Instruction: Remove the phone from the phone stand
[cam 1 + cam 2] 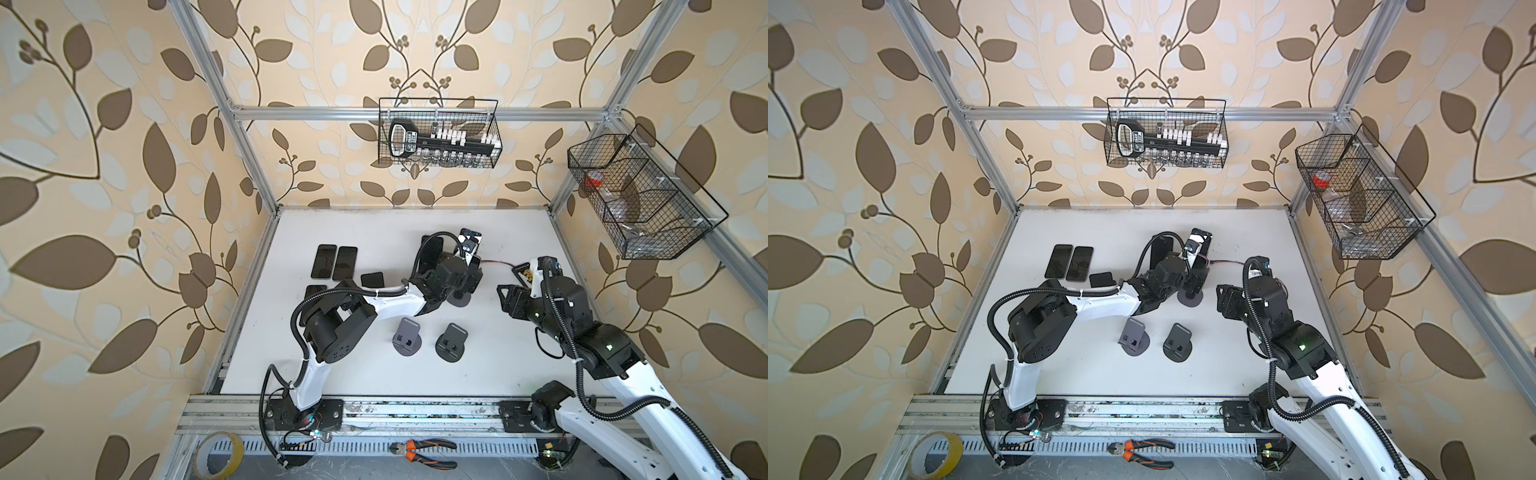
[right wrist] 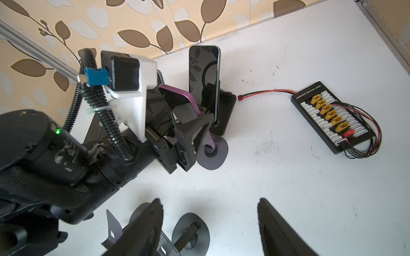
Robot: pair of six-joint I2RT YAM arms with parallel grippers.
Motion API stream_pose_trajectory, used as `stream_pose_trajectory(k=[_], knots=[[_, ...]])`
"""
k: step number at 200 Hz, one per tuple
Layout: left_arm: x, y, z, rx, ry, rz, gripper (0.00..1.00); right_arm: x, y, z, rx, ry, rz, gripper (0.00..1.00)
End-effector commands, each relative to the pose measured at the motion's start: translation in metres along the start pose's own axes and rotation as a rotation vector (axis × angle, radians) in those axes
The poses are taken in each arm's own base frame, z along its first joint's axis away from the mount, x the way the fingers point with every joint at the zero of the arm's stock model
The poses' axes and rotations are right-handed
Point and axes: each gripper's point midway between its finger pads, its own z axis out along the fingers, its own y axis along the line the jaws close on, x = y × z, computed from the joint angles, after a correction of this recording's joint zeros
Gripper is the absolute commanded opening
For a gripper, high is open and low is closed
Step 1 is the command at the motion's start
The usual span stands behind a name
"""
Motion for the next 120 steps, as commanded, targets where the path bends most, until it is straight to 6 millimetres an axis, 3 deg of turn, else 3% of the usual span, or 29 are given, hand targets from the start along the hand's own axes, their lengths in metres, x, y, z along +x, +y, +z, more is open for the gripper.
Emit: stream_pose_trajectory(k=[1, 57, 120], knots=[[-0.031, -0.003, -0.003, -0.012, -0.083, -0.017, 0.87, 0.003, -0.007, -0.002, 0.026, 0.003, -0.004, 0.68], [-0.042, -0.005, -0.012, 0.003, -0.108, -0.022, 0.73, 0.000, -0.006, -0.005, 0.022, -0.005, 0.001, 0.69], [-0.047, -0.006, -0.017, 0.019, -0.117, -0.033, 0.68, -0.002, -0.005, -0.007, 0.020, -0.010, 0.003, 0.68]])
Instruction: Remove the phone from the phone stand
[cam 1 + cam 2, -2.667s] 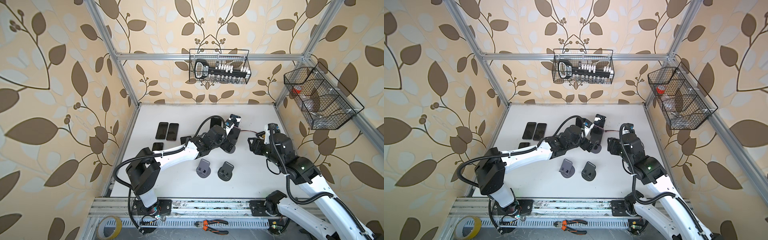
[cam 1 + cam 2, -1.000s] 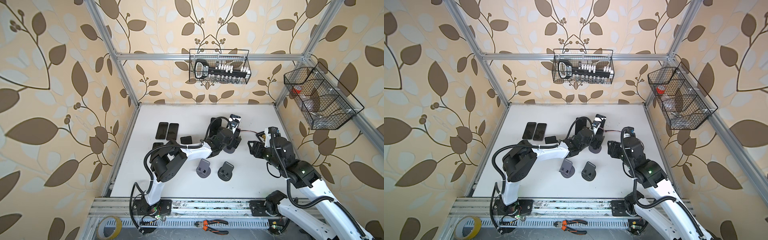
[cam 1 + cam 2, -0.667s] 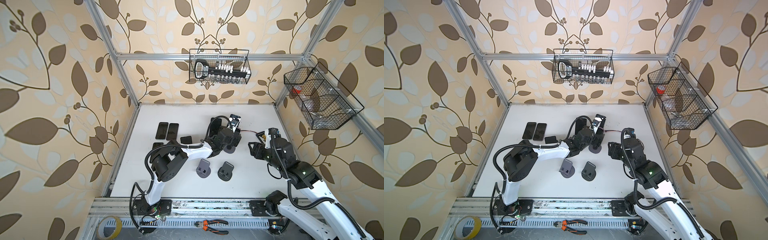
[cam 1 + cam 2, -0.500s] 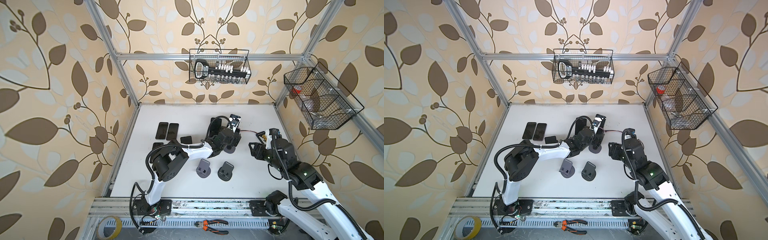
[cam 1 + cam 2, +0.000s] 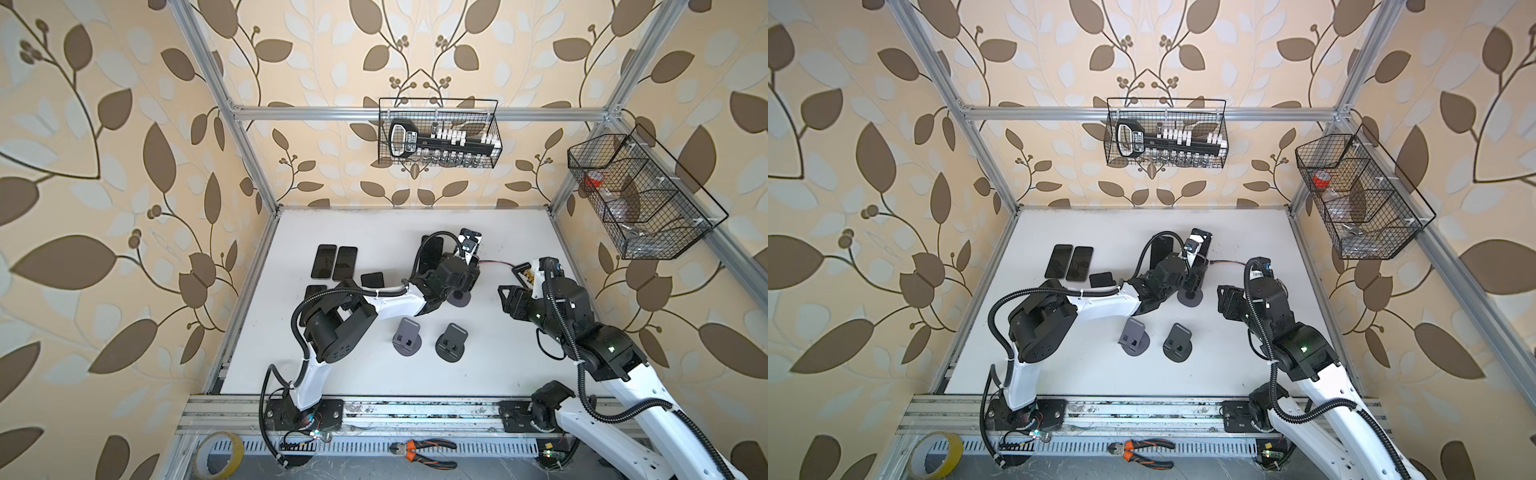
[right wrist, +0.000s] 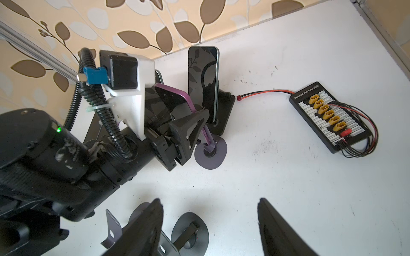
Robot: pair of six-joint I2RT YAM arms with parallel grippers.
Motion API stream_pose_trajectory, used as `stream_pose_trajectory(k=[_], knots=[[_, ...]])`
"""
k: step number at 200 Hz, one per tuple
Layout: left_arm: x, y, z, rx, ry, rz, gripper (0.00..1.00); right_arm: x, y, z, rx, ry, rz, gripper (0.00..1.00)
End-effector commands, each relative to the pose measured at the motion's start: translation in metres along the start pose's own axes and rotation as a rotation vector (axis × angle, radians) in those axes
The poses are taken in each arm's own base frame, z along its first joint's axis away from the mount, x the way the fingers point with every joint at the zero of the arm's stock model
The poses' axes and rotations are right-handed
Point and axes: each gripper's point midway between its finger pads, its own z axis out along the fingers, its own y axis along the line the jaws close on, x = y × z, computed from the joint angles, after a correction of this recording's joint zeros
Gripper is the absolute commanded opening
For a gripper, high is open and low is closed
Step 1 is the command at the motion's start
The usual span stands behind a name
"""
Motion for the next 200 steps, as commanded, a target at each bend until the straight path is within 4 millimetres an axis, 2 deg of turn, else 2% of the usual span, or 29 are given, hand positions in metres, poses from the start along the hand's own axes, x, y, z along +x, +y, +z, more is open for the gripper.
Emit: stream_pose_trajectory(k=[1, 59, 200], knots=[[-0.045, -0.008, -0.017, 0.030, -0.107, -0.030, 0.68, -0.003, -0.004, -0.006, 0.016, -0.008, 0.004, 0.68], [-0.054, -0.008, -0.024, 0.038, -0.132, -0.039, 0.64, -0.005, -0.003, -0.007, 0.013, -0.011, 0.016, 0.68], [-0.083, -0.010, -0.042, 0.065, -0.188, -0.052, 0.63, -0.012, 0.002, -0.015, -0.012, -0.025, 0.046, 0.67]])
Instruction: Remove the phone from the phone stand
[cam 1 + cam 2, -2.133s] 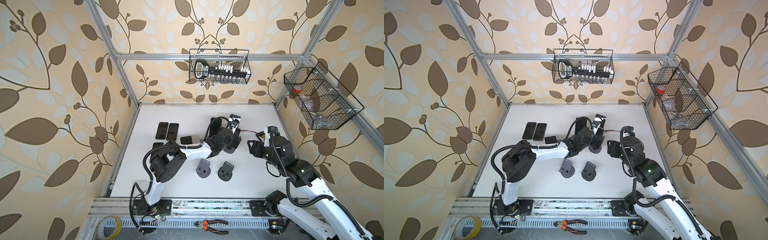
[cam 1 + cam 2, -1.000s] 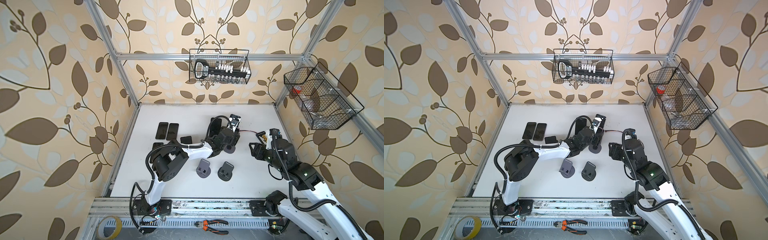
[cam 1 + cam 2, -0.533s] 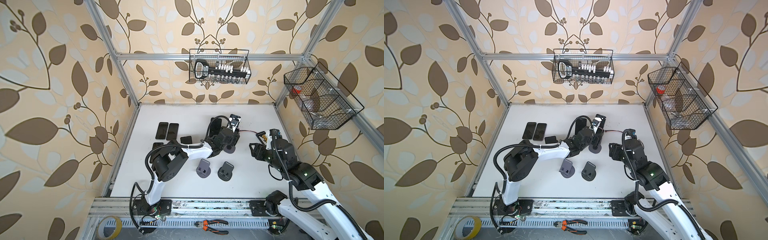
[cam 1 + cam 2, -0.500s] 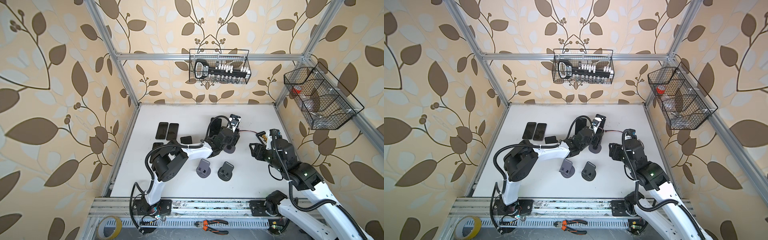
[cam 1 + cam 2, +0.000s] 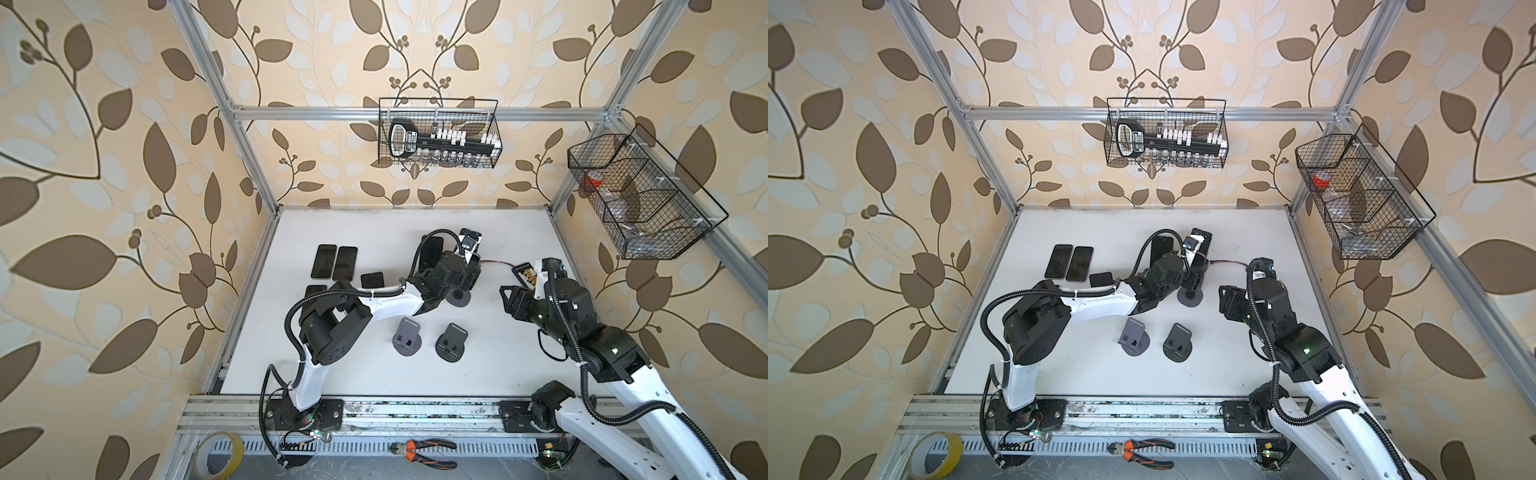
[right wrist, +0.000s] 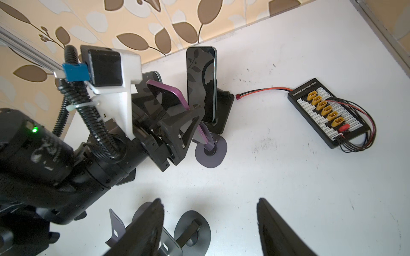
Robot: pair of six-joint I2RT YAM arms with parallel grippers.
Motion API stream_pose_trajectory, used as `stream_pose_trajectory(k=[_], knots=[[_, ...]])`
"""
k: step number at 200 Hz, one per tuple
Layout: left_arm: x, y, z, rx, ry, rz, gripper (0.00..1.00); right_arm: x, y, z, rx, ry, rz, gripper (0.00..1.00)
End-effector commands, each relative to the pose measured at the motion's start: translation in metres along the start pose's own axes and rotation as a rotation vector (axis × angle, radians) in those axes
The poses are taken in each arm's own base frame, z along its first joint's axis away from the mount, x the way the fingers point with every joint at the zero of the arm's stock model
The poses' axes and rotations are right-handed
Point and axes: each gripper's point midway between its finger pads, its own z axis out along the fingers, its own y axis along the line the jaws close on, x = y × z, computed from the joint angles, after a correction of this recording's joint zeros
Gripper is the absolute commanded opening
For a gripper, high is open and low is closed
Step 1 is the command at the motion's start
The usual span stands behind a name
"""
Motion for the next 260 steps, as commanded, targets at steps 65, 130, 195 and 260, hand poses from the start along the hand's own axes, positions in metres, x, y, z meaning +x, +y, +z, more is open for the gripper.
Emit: stream_pose_trajectory(k=[65, 130, 195, 260], knots=[[-0.076, -0.006, -0.036, 0.026, -0.175, -0.046, 0.62, -0.010, 0.008, -0.012, -0.040, -0.015, 0.033, 0.67], [-0.087, -0.005, -0.042, 0.024, -0.196, -0.055, 0.61, -0.014, 0.013, -0.012, -0.052, -0.011, 0.034, 0.66], [-0.100, -0.005, -0.055, 0.035, -0.218, -0.062, 0.59, -0.018, 0.020, -0.013, -0.070, -0.007, 0.044, 0.66], [-0.116, -0.002, -0.072, 0.034, -0.234, -0.087, 0.59, -0.022, 0.027, -0.013, -0.094, 0.002, 0.074, 0.64]])
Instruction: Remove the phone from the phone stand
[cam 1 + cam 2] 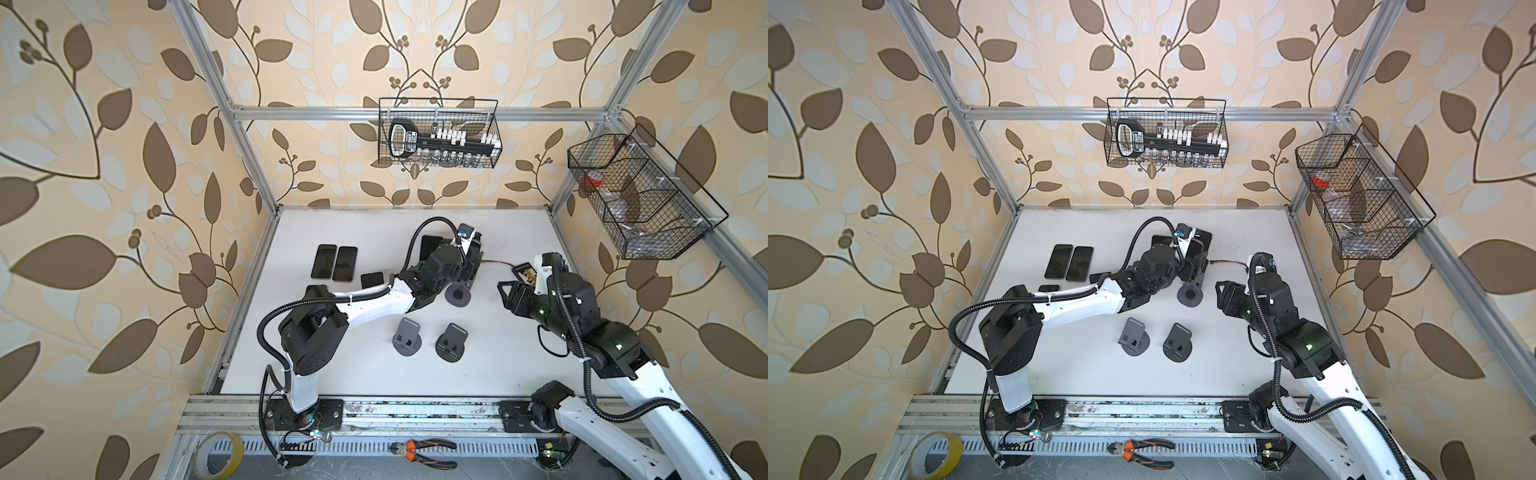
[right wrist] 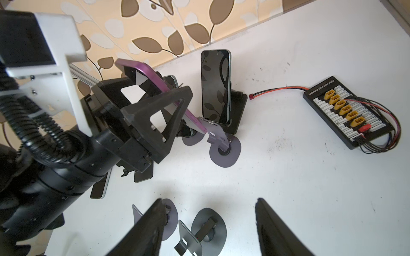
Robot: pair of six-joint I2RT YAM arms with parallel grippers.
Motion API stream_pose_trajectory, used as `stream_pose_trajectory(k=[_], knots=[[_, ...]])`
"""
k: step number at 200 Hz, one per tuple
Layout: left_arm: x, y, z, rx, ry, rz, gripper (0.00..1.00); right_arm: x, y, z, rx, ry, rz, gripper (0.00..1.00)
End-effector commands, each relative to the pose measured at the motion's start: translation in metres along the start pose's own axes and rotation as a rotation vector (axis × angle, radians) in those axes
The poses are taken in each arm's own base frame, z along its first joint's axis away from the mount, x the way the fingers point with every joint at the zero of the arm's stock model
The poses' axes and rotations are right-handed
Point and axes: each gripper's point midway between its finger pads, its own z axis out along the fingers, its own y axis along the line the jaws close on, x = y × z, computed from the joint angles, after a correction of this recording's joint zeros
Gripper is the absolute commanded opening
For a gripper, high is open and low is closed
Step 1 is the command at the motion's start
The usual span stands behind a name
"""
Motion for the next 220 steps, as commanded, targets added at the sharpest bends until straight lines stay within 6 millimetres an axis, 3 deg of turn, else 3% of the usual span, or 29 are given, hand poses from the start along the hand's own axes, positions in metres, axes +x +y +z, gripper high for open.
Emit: stream_pose_trajectory(k=[1, 45, 99, 110, 116, 158, 220], knots=[[-0.057, -0.004, -0.029, 0.018, -0.128, -0.056, 0.59, -0.012, 0.011, -0.007, -0.038, -0.022, 0.031, 0.64], [-0.070, 0.003, -0.055, -0.001, -0.095, -0.056, 0.57, -0.024, 0.031, -0.005, -0.107, -0.029, 0.042, 0.63], [-0.080, 0.022, -0.105, -0.057, -0.032, -0.027, 0.55, -0.029, 0.055, 0.006, -0.196, -0.005, 0.099, 0.60], [-0.074, 0.027, -0.111, -0.077, -0.006, -0.018, 0.55, -0.028, 0.060, 0.009, -0.213, 0.006, 0.112, 0.59], [-0.085, 0.031, -0.125, -0.083, -0.025, -0.023, 0.55, -0.028, 0.062, 0.011, -0.223, 0.012, 0.119, 0.59], [-0.083, 0.051, -0.165, -0.143, 0.013, 0.018, 0.55, -0.023, 0.082, 0.018, -0.250, 0.037, 0.103, 0.59], [-0.072, 0.079, -0.211, -0.235, 0.067, 0.052, 0.55, -0.014, 0.126, 0.024, -0.316, 0.063, 0.025, 0.59]])
